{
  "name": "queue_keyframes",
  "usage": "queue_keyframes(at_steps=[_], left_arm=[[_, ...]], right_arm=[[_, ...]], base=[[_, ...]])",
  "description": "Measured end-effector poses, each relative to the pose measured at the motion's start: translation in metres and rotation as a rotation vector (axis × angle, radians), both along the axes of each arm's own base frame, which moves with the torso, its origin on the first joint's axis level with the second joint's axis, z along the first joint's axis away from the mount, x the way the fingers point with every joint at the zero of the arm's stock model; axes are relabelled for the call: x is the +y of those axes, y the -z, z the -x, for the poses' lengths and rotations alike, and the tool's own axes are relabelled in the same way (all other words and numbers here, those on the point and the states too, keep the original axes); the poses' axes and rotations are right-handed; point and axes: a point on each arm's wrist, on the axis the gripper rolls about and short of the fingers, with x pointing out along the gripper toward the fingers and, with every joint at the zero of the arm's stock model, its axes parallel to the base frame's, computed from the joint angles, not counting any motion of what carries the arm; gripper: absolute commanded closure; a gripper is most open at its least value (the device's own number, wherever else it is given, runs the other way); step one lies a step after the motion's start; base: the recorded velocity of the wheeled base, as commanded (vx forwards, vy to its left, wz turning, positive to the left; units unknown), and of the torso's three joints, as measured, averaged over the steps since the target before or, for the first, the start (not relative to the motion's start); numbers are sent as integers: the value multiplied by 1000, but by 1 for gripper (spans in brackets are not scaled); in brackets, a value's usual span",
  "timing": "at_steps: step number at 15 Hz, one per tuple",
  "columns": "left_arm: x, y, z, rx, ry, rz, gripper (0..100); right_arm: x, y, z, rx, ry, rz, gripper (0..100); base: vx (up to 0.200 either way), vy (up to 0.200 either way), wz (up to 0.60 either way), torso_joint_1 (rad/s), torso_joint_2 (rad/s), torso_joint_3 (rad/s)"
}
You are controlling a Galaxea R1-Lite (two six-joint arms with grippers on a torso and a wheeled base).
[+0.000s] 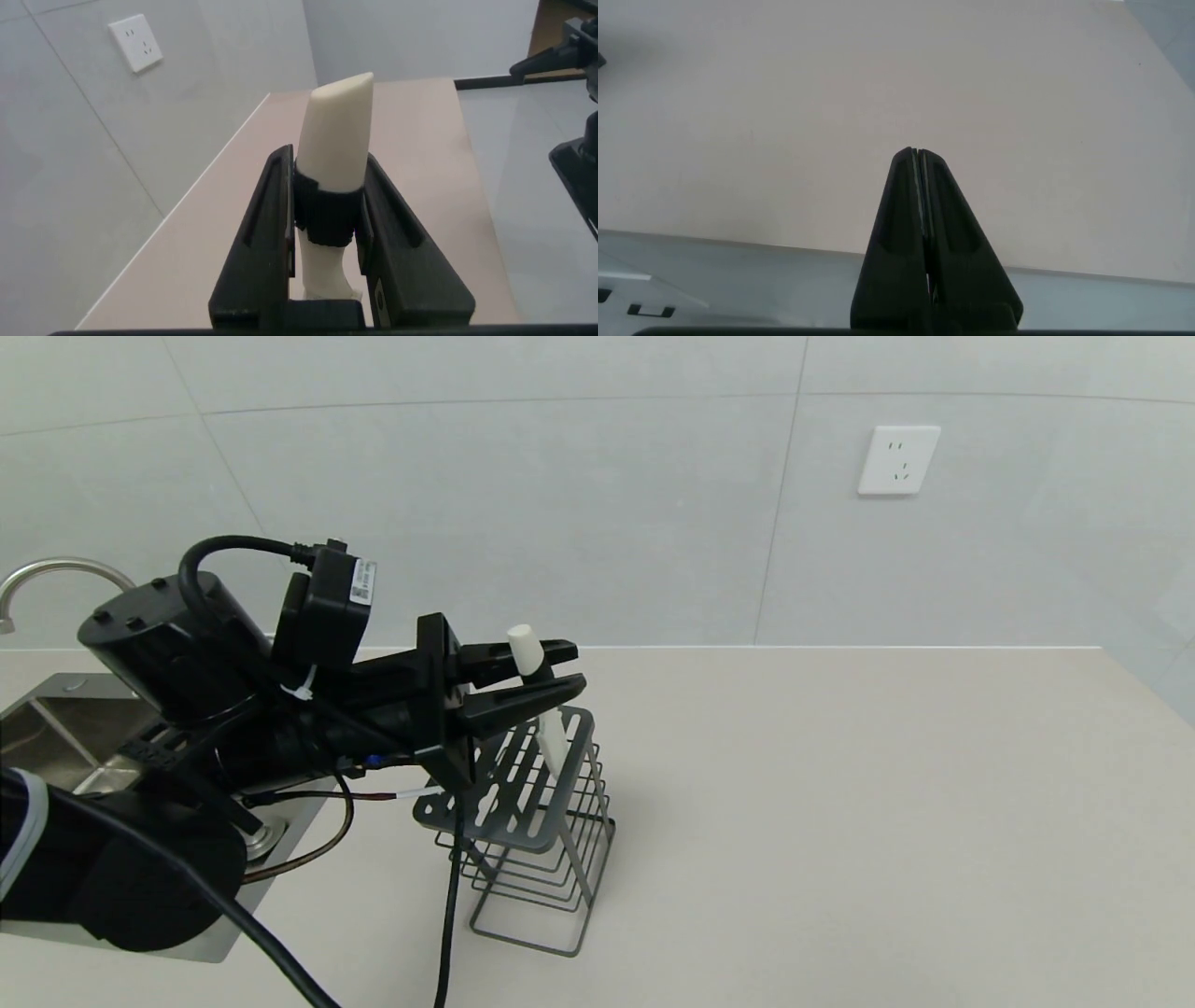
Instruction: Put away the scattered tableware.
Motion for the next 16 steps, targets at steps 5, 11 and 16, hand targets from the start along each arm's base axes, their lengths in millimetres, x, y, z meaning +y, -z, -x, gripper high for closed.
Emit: queue_keyframes(at_steps=[5,11,16], left_arm=[[0,8,-2,-5,-20,-15,100],[-1,17,-4,0,-37,-31,100],[-1,21,-6,11,-38,-36,100]], right_arm=[[0,0,0,0,0,0,100],[0,0,0,0,0,0,100],[0,0,0,0,0,0,100]], base=[[0,0,0,0,0,0],[0,0,0,0,0,0],[0,0,0,0,0,0]])
